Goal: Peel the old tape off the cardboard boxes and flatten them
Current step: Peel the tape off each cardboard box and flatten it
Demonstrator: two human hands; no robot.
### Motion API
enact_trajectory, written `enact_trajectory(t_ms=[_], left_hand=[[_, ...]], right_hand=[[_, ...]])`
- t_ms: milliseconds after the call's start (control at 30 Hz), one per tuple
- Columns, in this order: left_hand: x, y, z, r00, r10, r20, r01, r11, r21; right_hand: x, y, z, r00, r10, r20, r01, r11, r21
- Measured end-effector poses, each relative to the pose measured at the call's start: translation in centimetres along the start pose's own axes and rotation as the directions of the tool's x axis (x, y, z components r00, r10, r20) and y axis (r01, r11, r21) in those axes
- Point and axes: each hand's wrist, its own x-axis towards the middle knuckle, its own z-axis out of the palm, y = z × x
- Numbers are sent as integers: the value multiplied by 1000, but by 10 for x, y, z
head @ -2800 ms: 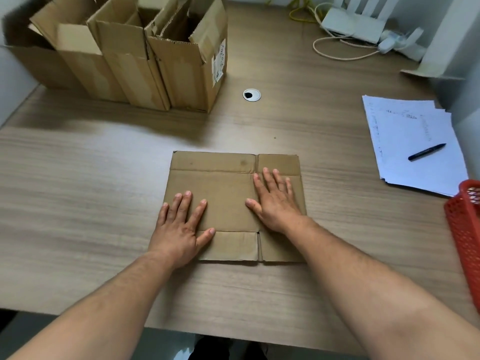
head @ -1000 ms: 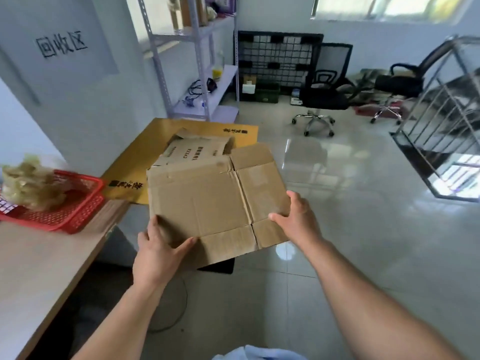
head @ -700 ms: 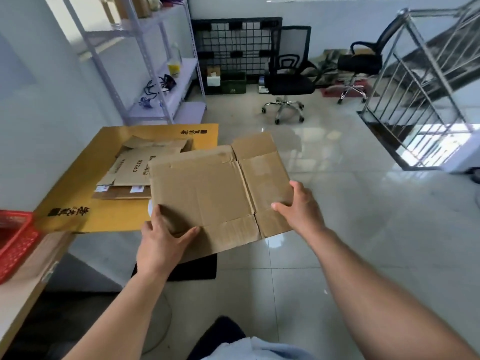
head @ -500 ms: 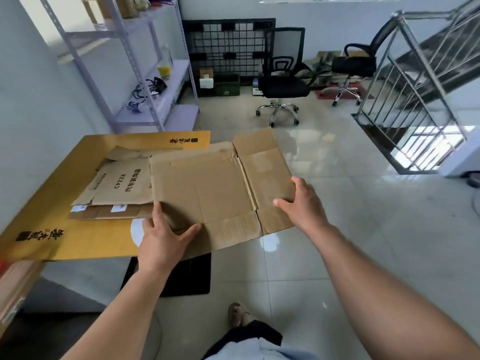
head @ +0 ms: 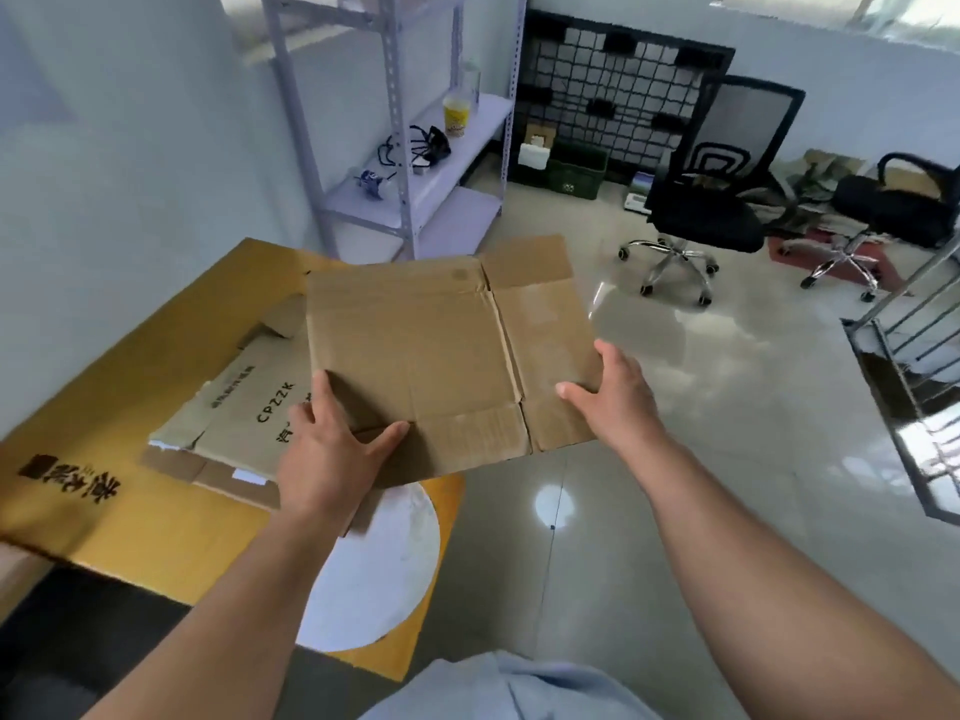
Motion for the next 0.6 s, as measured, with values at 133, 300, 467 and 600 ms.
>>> enact_trajectory(t_ms=[133, 300, 467, 600], left_hand=[[15, -20, -13, 986, -120, -119, 124, 992, 24], [20, -45, -31, 917, -328, -225, 333, 943, -19], [17, -53, -38, 792, -499, -351, 514, 856, -58], [18, -43, -28, 677, -626, -387, 652, 754, -79]], right_hand=[[43, -40, 31, 984, -133, 115, 135, 991, -6], [89, -103, 76, 892, -368, 262, 377, 926, 17], [125, -157, 122, 742, -534, 405, 560, 826, 62], [153, -184, 148, 609, -624, 489, 657, 743, 130]])
